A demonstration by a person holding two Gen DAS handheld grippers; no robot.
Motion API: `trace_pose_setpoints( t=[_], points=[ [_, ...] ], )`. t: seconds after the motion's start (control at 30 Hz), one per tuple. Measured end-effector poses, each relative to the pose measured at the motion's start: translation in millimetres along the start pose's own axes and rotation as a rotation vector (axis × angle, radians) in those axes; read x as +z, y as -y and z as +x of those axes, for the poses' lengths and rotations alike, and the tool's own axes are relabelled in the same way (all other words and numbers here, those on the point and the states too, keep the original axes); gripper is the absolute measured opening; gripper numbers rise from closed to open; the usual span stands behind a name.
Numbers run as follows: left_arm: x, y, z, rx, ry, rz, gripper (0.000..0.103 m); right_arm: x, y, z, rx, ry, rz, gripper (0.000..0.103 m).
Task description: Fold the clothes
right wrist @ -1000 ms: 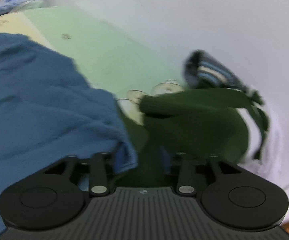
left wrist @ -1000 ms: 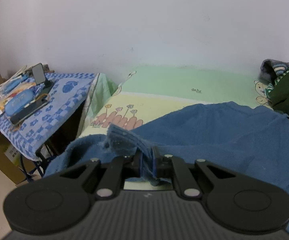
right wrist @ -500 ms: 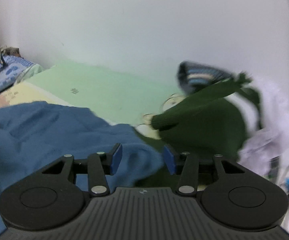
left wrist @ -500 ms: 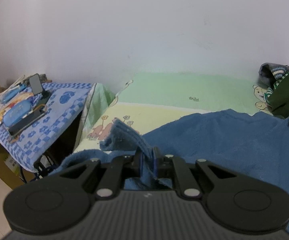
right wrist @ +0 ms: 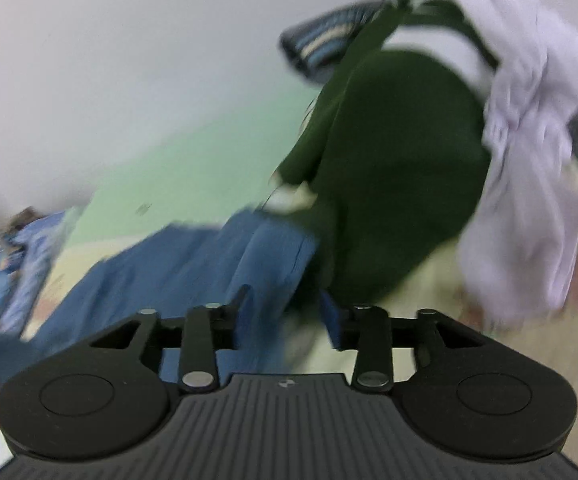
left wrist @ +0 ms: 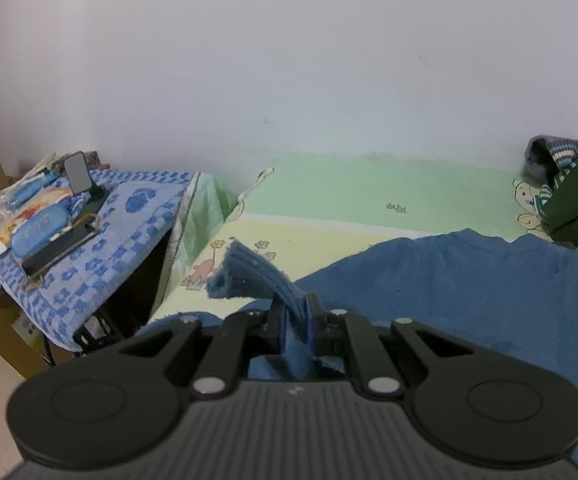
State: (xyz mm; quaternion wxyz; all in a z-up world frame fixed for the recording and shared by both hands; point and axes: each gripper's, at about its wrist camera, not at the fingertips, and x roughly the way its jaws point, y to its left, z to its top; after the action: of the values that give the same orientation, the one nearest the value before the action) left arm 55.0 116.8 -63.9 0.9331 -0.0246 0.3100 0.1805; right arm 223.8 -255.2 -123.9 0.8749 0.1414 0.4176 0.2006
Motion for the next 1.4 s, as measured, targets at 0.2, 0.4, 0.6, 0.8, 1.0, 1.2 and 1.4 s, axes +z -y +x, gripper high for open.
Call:
trace_pose_setpoints(
  t=[0.2, 0.4, 0.6, 0.8, 1.0, 1.2, 1.4],
  points=[
    [1.2, 11.1, -0.1, -0.02, -0.01, 0.022, 0.01, -34.8, 0.0, 7.9, 0.048, -0.075, 0.022, 0.026],
    [1.0, 13.8, -9.6, -0.021, 0.024, 0.026, 0.01, -34.9, -11.4, -23.0, 0.013, -0.008, -0.052, 0.014],
    [-6.9, 18.1, 5.1, -0.03, -0.03, 0.025, 0.01, -31.1, -26.6, -16.6, -0.131, 0.035, -0.14, 0.03],
    [-11.4, 18.6, 14.9, -0.019, -0.042, 0.01, 0.009, -11.8, -37.3, -10.0, -0.191, 0.142, -0.15, 0.049],
    [-14.6, 25.6, 30.1, 0.01, -0.07, 0.047, 0.009, 1.1, -13.9, 20.4, -0.243, 0.084, -0.062, 0.042],
    [-22.8, 22.6, 29.1, -0.009, -0.072, 0.042, 0.004, -57.4, -20.9, -70.5, -0.166, 0.185, -0.208, 0.041],
    [-21.8, 19.2, 31.2, -0.037, -0.078, 0.047, 0.003, -152.3, -48.4, -121.0, -0.178, 0.17, -0.337, 0.062]
  ],
)
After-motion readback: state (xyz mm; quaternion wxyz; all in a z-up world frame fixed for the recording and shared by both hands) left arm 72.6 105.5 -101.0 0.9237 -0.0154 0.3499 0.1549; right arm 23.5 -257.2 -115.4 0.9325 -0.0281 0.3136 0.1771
